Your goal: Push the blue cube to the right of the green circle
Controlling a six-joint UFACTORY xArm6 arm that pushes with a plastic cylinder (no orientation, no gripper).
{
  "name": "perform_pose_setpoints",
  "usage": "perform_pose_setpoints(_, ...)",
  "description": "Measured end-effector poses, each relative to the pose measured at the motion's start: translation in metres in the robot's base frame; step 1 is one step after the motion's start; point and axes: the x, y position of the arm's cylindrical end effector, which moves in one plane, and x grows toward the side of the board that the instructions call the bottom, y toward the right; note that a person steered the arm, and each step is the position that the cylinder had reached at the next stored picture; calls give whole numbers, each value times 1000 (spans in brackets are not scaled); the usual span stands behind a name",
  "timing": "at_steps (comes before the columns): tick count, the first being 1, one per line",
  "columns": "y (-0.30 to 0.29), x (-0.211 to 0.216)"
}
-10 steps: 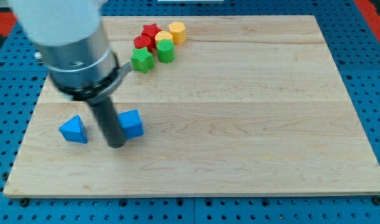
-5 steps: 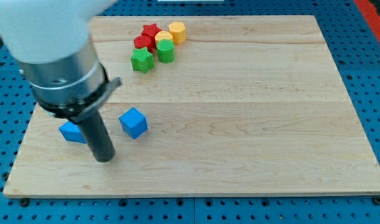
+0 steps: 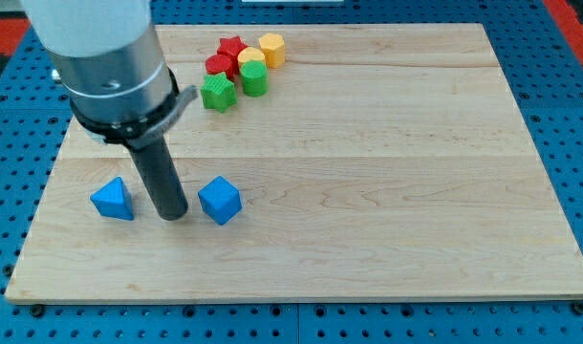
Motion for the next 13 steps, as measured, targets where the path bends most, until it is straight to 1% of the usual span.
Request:
perform_pose_setpoints(2, 82, -32)
perform_pose_setpoints(3, 87, -10)
perform_pose_setpoints(4, 103, -14)
perform_pose_setpoints(6, 154, -93)
perform_pose_setpoints(7, 182, -120)
perform_pose_setpoints(8, 220, -125)
perform_pose_setpoints(10, 183, -214)
perform_pose_setpoints(11, 181, -221)
perform_pose_setpoints(12, 210, -175)
perform_pose_setpoints(13, 192, -199)
